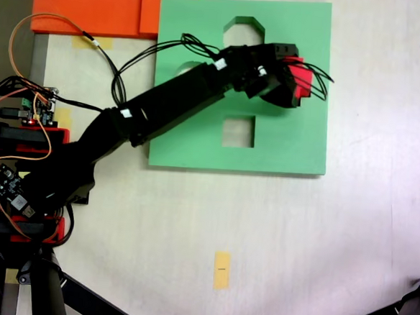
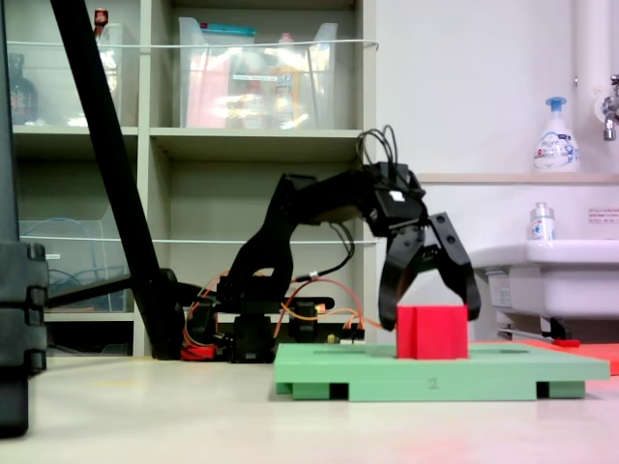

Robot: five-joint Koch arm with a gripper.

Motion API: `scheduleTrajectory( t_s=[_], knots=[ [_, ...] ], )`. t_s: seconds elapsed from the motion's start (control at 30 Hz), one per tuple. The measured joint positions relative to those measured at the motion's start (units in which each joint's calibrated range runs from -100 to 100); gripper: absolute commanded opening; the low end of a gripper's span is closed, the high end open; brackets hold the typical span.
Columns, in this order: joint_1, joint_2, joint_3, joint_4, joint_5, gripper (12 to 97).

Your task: Put the cross columnar block into the corresponding hole

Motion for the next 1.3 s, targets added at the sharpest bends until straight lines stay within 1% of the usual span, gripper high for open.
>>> scheduleTrajectory(
  t_s=[0.17, 0.23, 0.33, 0.37, 0.53, 0.7, 0.8, 0.87, 0.93, 1.03, 1.1, 1.17, 1.23, 1.3],
  knots=[
    [-0.05, 0.68, 0.39, 0.0, 0.05, 55.5],
    [-0.1, 1.09, 0.29, -0.2, 0.05, 67.2],
    [0.2, 1.64, -0.1, -1.86, 0.1, 89.4],
    [0.29, 1.5, -0.1, -2.55, 0.1, 95.1],
    [1.17, -5.47, -0.1, -6.46, 0.1, 95.4],
    [1.86, -26.27, -0.1, -16.84, -0.83, 95.2],
    [1.86, -42.27, 0.0, -23.69, -5.67, 95.0],
    [1.47, -51.57, 0.0, -27.31, -11.33, 94.7],
    [-0.15, -59.1, 0.0, -30.84, -18.51, 93.6],
    [-4.2, -68.67, 0.0, -34.95, -31.5, 72.5],
    [-7.62, -73.6, 0.1, -35.44, -36.97, 70.5],
    [-10.74, -76.61, 0.0, -35.44, -40.2, 61.6],
    [-13.04, -79.34, -1.67, -35.54, -42.49, 60.4],
    [-13.82, -82.76, -6.86, -35.63, -44.54, 60.4]
  ],
)
